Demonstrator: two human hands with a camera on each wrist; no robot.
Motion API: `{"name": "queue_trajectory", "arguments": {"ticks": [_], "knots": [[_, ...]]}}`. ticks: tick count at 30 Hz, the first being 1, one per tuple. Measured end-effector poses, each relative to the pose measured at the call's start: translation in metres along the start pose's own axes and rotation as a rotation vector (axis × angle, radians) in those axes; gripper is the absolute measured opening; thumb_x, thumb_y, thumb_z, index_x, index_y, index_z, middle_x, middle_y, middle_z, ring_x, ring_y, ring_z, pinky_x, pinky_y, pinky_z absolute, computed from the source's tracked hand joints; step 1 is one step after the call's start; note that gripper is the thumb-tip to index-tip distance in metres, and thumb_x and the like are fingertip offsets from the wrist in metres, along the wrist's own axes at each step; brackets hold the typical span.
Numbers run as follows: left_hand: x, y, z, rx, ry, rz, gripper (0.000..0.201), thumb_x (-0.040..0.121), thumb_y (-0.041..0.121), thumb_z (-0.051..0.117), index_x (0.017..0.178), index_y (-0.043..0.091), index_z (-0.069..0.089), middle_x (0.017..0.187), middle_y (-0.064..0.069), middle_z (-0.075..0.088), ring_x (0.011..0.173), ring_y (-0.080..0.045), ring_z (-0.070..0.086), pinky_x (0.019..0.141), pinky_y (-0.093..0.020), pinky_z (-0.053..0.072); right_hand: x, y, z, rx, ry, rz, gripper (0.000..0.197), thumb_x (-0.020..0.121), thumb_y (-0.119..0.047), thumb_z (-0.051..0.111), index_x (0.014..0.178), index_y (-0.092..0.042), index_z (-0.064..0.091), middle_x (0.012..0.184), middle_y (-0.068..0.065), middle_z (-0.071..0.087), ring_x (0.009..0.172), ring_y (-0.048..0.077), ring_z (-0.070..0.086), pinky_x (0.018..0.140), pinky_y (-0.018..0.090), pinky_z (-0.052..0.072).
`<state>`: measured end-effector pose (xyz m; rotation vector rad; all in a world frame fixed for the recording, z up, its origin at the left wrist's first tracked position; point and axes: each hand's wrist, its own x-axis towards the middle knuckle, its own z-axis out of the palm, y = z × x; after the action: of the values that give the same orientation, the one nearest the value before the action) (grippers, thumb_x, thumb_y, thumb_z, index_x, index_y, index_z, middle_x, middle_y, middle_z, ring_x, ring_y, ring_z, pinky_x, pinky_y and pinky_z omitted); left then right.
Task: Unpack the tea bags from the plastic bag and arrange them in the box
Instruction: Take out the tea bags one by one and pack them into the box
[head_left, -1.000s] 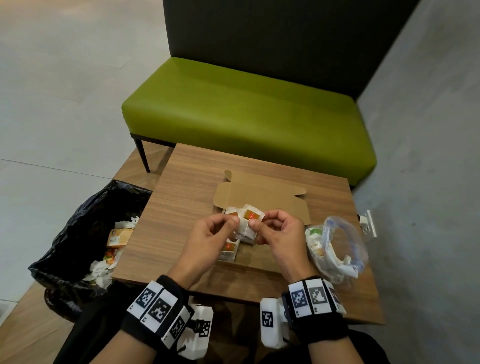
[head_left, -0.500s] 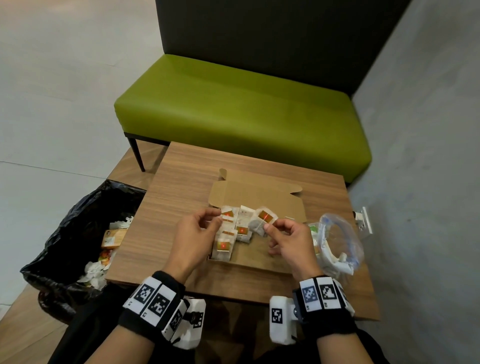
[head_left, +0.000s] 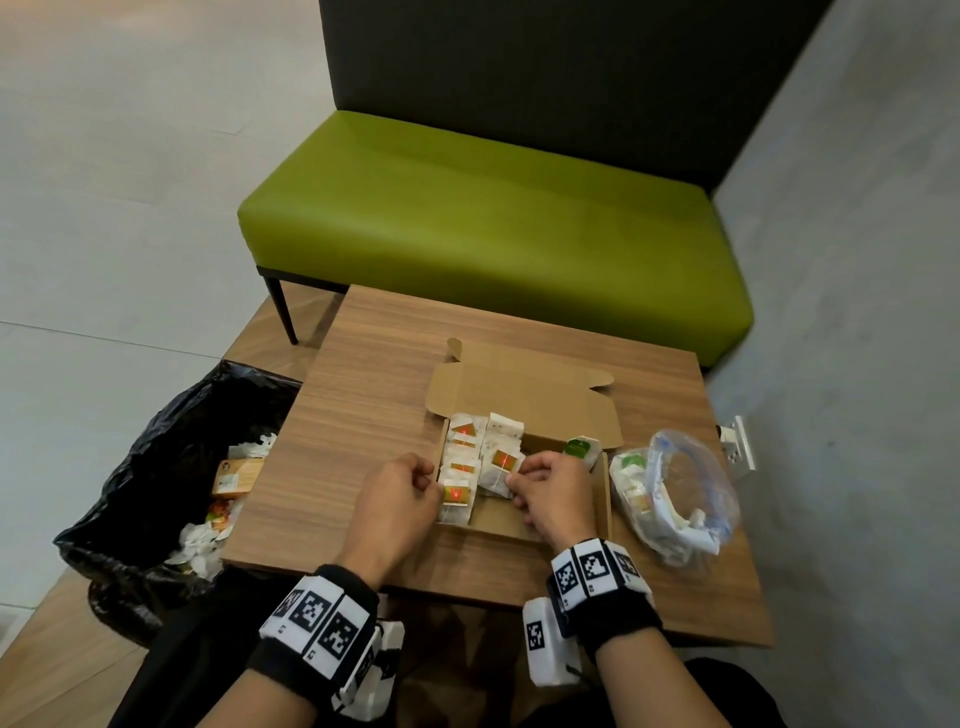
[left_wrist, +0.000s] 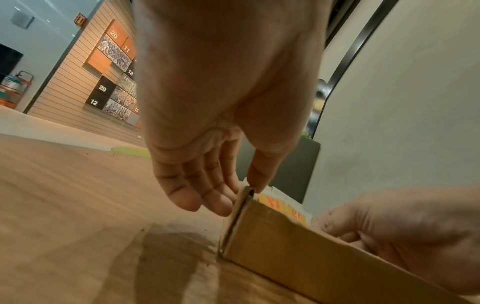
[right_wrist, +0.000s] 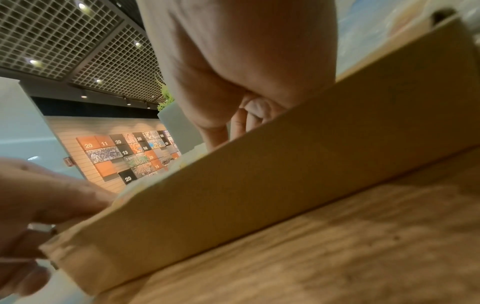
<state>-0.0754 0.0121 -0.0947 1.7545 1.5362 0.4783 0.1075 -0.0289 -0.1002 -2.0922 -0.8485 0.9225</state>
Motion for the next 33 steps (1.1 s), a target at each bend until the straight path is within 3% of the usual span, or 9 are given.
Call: {"name": "queue_trajectory", "arguments": {"ticks": [4,7,13,18,22,25,28,30,33], "knots": [[-0.002,0.001,-0.003,0.014,-0.002,-0.003,0.022,0.091,0.023,0.065,0.112,0.017,0.066,0.082,0.016,0.059,0.074,0.002,0.056,0.059,-0.009,0.037,-0.002,-0.002,0.003,0.028,0.032,-0.013,0.02,0.078,-0.017,0.082,0.079,-0.025,0.064,0.073,0.001,0.074,0.068,0.018,0.073,0.066,0.042,0.063],[-0.003,0.003,-0.004,0.006,0.006,-0.037,0.032,0.091,0.034,0.066,0.118,0.017,0.064,0.09,0.012,0.062,0.079,-0.001,0.057,0.063,-0.013,0.04,-0.003,0.002,-0.003,0.071,0.08,-0.013,0.017,0.076,-0.022,0.084,0.08,-0.021,0.067,0.073,0.001,0.073,0.07,0.019,0.073,0.069,0.042,0.063],[-0.006,0.011,-0.004,0.097,-0.017,-0.046,0.043,0.086,0.038,0.072,0.123,0.018,0.061,0.103,0.005,0.067,0.09,-0.01,0.062,0.077,-0.025,0.052,-0.009,-0.004,0.0,-0.098,0.04,-0.151,0.014,0.081,-0.017,0.077,0.094,-0.017,0.073,0.077,-0.009,0.068,0.072,0.001,0.063,0.065,0.015,0.052],[-0.012,0.02,-0.009,0.142,0.006,-0.056,0.053,0.089,0.039,0.067,0.135,0.019,0.049,0.128,0.0,0.061,0.109,-0.016,0.061,0.089,-0.035,0.054,-0.015,-0.008,-0.024,-0.038,0.092,-0.148,0.015,0.085,-0.023,0.074,0.098,-0.018,0.073,0.082,-0.009,0.071,0.078,0.005,0.068,0.076,0.033,0.061],[-0.022,0.054,-0.011,0.174,0.132,0.165,0.041,0.09,0.037,0.063,0.128,0.024,0.053,0.119,0.006,0.06,0.105,-0.014,0.057,0.09,-0.039,0.051,-0.034,-0.015,-0.077,0.088,0.179,-0.235,0.009,0.087,-0.021,0.073,0.09,-0.029,0.069,0.08,-0.004,0.073,0.073,0.012,0.072,0.069,0.037,0.062],[-0.033,0.096,0.004,0.138,-0.013,0.429,0.03,0.092,0.027,0.063,0.121,0.025,0.059,0.114,0.01,0.059,0.096,-0.008,0.055,0.083,-0.024,0.046,-0.039,-0.008,-0.128,-0.003,0.43,-0.275,0.007,0.085,-0.02,0.074,0.09,-0.024,0.072,0.08,-0.009,0.07,0.073,0.011,0.068,0.064,0.031,0.056],[-0.036,0.13,0.033,0.236,-0.231,0.644,0.03,0.093,0.022,0.058,0.123,0.028,0.057,0.121,0.012,0.058,0.087,-0.005,0.053,0.075,-0.02,0.04,-0.031,0.012,-0.17,-0.281,0.579,-0.19,0.006,0.082,-0.018,0.075,0.084,-0.021,0.071,0.088,0.003,0.066,0.082,0.022,0.063,0.068,0.027,0.041],[-0.036,0.147,0.052,0.31,-0.34,0.739,0.038,0.092,0.017,0.056,0.127,0.029,0.053,0.131,0.01,0.055,0.099,-0.013,0.06,0.078,-0.029,0.048,-0.019,0.029,-0.185,-0.375,0.464,-0.106,0.006,0.082,-0.016,0.075,0.085,-0.021,0.072,0.105,0.006,0.061,0.096,0.026,0.06,0.076,0.028,0.041],[-0.034,0.163,0.074,0.475,-0.414,0.858,0.051,0.091,0.006,0.054,0.137,0.025,0.045,0.142,0.003,0.05,0.109,-0.023,0.062,0.073,-0.036,0.05,-0.003,0.05,-0.186,-0.356,0.193,-0.012,0.013,0.085,-0.02,0.073,0.081,-0.032,0.069,0.111,0.003,0.066,0.096,0.017,0.062,0.08,0.028,0.045]]}}
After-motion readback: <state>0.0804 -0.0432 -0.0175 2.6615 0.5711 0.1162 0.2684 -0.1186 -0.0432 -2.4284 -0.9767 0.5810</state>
